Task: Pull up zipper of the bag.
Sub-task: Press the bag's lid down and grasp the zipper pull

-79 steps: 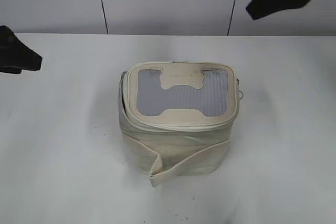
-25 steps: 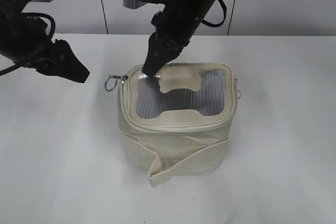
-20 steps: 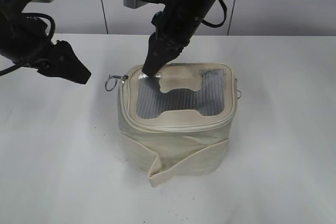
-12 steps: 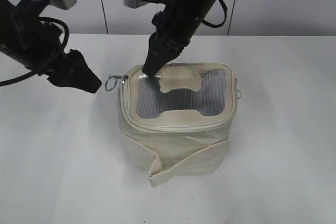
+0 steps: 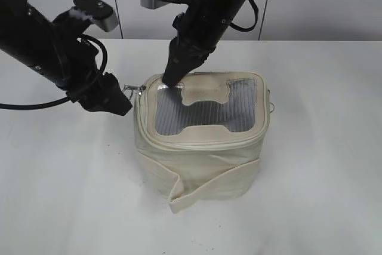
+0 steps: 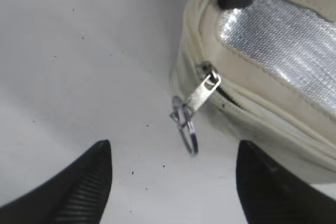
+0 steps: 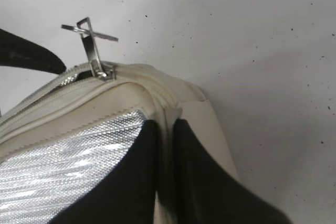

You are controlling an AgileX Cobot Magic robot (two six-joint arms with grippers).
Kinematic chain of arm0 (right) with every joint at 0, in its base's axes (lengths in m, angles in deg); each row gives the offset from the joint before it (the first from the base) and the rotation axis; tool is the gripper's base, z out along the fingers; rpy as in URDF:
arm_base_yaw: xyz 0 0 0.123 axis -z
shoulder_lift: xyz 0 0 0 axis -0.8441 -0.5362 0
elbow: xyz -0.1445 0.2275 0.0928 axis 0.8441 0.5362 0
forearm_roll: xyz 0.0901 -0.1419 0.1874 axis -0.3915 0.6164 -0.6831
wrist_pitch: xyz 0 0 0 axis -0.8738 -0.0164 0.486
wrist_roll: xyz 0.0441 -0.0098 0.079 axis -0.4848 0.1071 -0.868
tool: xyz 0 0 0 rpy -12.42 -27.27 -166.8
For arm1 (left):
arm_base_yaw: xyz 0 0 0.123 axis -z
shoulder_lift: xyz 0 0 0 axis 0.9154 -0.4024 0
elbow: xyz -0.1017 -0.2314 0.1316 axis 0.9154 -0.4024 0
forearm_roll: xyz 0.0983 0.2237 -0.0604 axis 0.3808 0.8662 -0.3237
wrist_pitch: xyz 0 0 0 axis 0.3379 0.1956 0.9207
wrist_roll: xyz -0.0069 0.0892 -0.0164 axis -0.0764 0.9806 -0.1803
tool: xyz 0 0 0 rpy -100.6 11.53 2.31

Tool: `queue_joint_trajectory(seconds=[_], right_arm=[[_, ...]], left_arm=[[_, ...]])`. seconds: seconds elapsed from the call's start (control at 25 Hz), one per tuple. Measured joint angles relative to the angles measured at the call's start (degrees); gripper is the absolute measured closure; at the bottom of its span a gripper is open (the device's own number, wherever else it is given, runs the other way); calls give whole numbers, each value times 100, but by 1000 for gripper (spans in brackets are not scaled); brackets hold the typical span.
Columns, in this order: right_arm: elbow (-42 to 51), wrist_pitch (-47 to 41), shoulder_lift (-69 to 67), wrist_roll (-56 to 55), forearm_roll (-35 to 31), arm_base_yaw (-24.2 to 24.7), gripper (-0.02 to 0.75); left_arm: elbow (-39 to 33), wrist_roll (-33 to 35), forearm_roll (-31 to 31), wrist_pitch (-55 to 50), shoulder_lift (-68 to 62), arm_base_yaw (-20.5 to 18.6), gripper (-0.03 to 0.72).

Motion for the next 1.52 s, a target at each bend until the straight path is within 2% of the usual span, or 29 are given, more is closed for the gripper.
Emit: queue_joint_trajectory(seconds=[0.4, 0.56, 0.68, 0.76, 0.88, 0.96, 1.0, 1.24, 1.52], right_arm=[[0, -2, 0, -7, -2, 0, 679], [0, -2, 0, -7, -2, 0, 682], [0, -2, 0, -7, -2, 0, 682], [0, -2, 0, -7, -2, 0, 682], [0, -2, 0, -9, -2, 0, 682], [0, -2, 0, -14, 3, 0, 682], [0, -2, 0, -14, 3, 0, 682], [0, -7, 0, -62, 3, 0, 682], [-6, -7, 0, -216, 3, 0, 683]], left_arm=[[81, 4, -203, 306, -210, 0, 133], [81, 4, -268, 435, -217, 0, 186], [82, 57, -310, 474, -237, 19, 279], [82, 128, -310, 500, -250, 90, 373], [82, 222, -246, 509, -275, 280, 593], [82, 257, -128, 504, -275, 357, 673], [82, 262, -90, 504, -275, 365, 689], [87, 213, 237, 190, -269, 377, 691], [132, -430, 626, -488, -235, 376, 691]])
